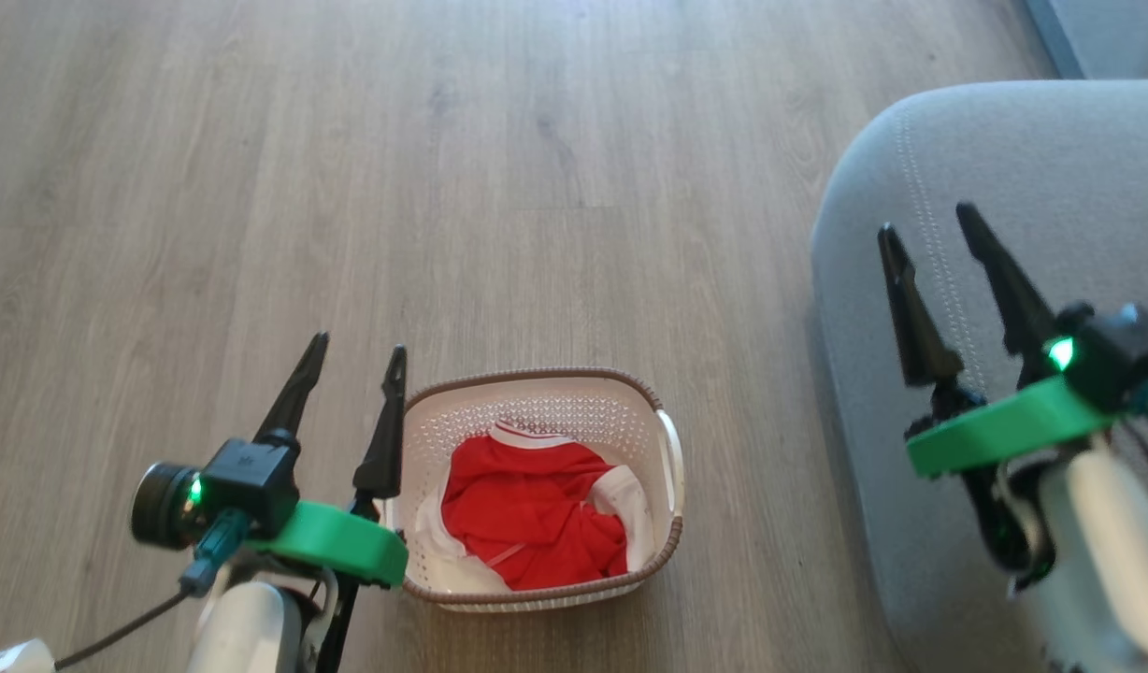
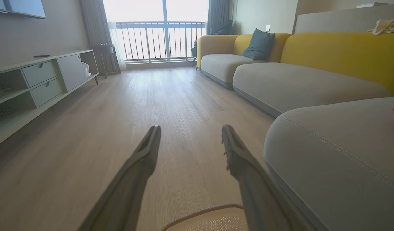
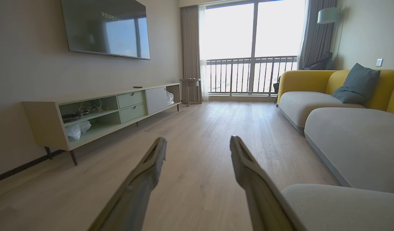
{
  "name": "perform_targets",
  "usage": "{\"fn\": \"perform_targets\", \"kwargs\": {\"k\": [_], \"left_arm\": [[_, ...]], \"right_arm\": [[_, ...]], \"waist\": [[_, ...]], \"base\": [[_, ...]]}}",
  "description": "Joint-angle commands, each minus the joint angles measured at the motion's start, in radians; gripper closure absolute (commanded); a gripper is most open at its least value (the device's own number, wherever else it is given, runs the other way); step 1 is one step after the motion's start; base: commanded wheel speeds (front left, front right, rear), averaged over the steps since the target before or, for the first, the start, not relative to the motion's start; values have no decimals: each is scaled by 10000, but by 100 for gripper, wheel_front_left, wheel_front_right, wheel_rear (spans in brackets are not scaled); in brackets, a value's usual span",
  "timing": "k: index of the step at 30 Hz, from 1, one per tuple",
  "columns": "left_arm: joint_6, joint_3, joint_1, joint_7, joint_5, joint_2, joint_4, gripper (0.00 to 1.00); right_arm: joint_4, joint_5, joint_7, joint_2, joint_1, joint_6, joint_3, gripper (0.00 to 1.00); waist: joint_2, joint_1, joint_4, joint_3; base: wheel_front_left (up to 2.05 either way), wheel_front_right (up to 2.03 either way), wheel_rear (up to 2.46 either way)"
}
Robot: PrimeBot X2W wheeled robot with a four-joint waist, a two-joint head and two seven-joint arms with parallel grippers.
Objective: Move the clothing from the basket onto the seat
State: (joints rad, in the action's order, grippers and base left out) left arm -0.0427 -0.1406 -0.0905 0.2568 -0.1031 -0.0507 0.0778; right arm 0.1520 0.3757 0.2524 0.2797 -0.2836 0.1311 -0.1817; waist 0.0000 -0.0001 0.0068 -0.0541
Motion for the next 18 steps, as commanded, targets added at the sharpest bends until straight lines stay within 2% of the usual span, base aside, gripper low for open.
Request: {"fn": "perform_targets", "kwargs": {"k": [1,8,12,18], "left_arm": [[190,382,-100,49,-9,1,-395,0],[561,342,215,49,-298,3,-264,0],[663,359,471,49,-391,3,-224,0],[660,233,567,49,-394,4,-149,0]], "right_arm": [[-598,-215,88,-244,220,-4,107,0],[-651,-1637,91,-1606,1961,-4,889,0],[-751,-2106,92,-1986,2347,-4,929,0],[-837,-2248,92,-2203,2453,-4,1093,0]], "waist": [[0,1,128,11],[0,1,333,-8],[0,1,295,-27],[0,1,276,-101]], "base": [[0,0,0],[0,0,0],[0,0,0],[0,0,0]]}}
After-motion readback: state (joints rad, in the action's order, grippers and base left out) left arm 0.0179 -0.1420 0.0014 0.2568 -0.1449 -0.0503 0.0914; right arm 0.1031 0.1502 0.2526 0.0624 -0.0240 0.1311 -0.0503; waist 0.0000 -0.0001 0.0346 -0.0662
